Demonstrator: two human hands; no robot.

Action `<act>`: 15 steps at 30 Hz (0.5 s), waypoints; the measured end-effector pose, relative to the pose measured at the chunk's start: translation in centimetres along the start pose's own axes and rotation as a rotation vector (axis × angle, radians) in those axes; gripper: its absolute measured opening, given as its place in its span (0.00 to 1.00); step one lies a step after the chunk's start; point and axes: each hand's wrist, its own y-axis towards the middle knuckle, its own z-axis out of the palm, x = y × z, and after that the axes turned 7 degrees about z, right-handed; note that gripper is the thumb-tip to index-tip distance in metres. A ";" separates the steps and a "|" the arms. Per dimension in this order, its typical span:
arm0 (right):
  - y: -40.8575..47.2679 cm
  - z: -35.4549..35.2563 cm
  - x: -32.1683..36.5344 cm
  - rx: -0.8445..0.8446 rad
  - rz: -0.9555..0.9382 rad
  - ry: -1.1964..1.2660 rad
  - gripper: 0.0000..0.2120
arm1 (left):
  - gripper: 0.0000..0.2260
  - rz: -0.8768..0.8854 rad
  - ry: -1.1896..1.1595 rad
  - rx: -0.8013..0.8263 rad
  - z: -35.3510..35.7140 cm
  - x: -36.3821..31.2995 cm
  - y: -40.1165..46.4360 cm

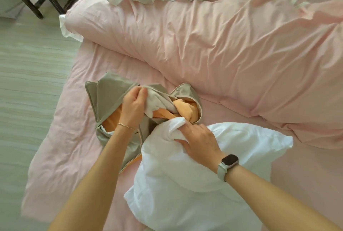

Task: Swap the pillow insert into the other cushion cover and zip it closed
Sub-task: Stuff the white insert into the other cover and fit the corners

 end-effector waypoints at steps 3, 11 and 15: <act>-1.1 -0.8 -0.9 -0.041 -0.014 -0.045 0.18 | 0.12 -0.145 -0.285 -0.259 -0.5 -0.7 1.7; 0.0 -0.8 -0.8 0.002 0.165 0.131 0.15 | 0.07 -0.111 0.460 0.288 0.1 -0.9 -1.0; 1.3 -1.1 0.6 -0.056 0.261 0.484 0.15 | 0.10 0.137 0.388 0.382 -0.6 -0.9 -2.5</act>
